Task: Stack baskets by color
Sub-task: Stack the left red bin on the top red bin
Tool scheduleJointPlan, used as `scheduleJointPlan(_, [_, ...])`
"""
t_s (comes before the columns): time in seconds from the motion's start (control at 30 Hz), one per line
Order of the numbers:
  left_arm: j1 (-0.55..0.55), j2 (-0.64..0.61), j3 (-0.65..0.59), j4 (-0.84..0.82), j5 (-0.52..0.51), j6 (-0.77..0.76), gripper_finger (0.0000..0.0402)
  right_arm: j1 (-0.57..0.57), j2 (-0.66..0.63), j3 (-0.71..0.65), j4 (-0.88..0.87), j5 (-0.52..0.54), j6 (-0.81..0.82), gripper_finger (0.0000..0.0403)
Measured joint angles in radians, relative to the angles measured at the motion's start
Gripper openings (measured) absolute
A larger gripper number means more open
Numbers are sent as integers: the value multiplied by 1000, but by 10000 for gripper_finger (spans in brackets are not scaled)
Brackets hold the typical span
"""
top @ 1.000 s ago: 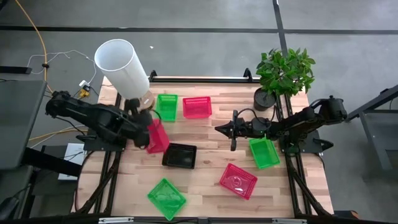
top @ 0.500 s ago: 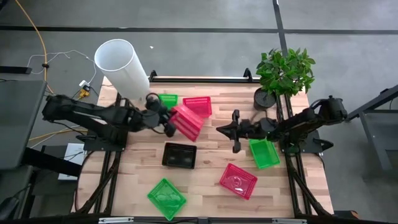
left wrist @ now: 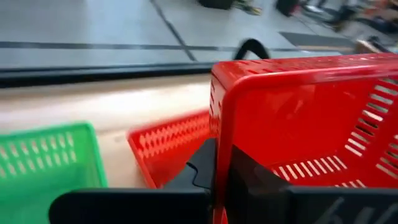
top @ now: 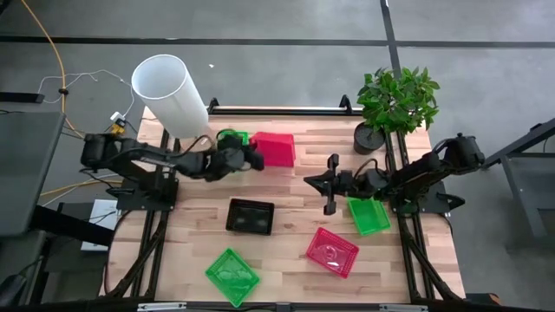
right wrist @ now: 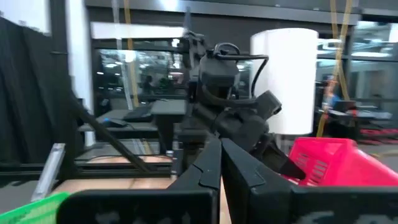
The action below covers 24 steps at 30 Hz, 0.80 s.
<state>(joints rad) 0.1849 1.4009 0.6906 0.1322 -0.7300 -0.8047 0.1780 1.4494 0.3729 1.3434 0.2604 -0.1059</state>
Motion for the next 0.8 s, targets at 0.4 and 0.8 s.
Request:
scheduleJointPlan(0.4, [199,165,227,-286,244,-66,0,0,0,0,-20,34,36,0])
scheduleJointPlan(0.8, [262,165,310,-487,498,-238,0,0,0,0,-35,33,74,0])
